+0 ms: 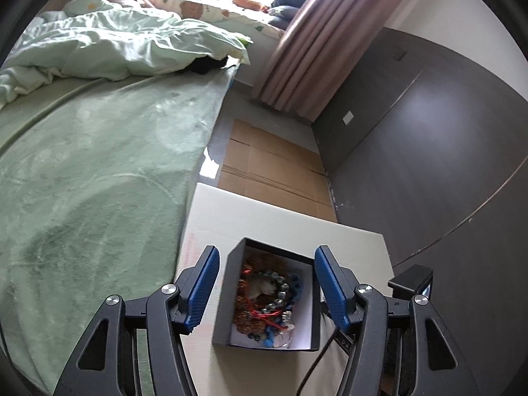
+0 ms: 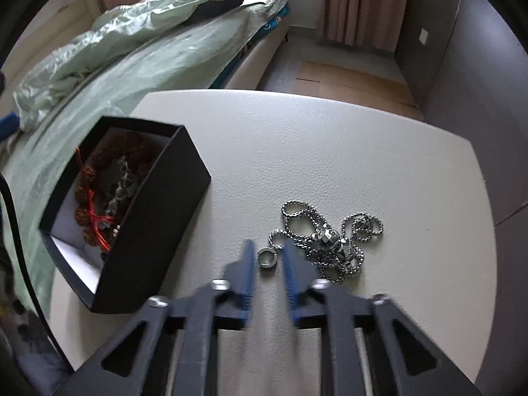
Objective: Organize jewelry
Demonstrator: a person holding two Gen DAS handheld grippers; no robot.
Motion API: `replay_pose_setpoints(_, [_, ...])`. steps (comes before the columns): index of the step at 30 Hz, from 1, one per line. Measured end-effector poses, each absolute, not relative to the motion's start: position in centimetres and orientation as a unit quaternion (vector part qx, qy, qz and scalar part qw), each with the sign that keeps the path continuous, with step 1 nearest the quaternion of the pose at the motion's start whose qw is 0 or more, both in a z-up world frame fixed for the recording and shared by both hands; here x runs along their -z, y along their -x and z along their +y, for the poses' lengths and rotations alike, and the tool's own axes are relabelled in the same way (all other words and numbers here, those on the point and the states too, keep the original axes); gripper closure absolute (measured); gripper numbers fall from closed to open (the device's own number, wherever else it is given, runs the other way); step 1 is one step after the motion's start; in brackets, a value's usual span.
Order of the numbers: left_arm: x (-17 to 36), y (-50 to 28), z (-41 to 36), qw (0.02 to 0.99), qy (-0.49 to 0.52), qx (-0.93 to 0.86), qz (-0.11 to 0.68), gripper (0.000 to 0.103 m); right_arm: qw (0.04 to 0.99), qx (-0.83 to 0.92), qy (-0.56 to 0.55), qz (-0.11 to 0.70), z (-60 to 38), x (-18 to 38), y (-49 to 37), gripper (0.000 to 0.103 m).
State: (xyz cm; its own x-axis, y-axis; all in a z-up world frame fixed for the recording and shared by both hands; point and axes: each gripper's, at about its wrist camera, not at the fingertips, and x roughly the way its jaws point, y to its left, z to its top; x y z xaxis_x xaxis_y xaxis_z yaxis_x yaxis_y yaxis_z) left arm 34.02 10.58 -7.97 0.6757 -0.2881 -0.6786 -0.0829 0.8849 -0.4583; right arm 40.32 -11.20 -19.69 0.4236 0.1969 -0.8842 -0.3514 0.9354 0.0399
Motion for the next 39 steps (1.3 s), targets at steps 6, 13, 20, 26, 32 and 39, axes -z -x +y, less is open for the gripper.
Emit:
replay_pose_setpoints(6, [8.3, -33.6, 11.2, 0.883, 0.239, 0.054, 0.401, 0.042, 0.837, -0.198, 0.017, 0.510, -12.2, 18.2, -39.7, 0.090])
replay_pose_setpoints(13, [8.4, -33.4, 11.6, 0.882, 0.241, 0.045, 0.401, 0.042, 0.857, -0.244, -0.068, 0.450, -13.2, 14.0, -38.7, 0.090])
replay_pose_setpoints(20, [8.7, -33.6, 11.5, 0.881, 0.234, 0.040, 0.408, 0.042, 0.856, -0.287, -0.110, 0.417, -11.3, 12.2, -38.5, 0.090])
replay_pose_setpoints(26, [9.0, -33.9, 11.1, 0.881, 0.226, 0.039, 0.414, 0.042, 0.844, -0.306, -0.147, 0.416, -11.3, 12.0, -38.5, 0.043])
replay_pose_setpoints(32, [9.0, -34.2, 9.3, 0.882, 0.207, 0.050, 0.420, 0.042, 0.858, -0.269, -0.142, 0.414, -14.0, 12.1, -38.4, 0.043])
replay_pose_setpoints(39, [9.1, -34.8, 6.5, 0.882, 0.187, 0.065, 0.427, 0.042, 0.861, -0.213, -0.138, 0.441, -17.6, 13.5, -39.5, 0.043])
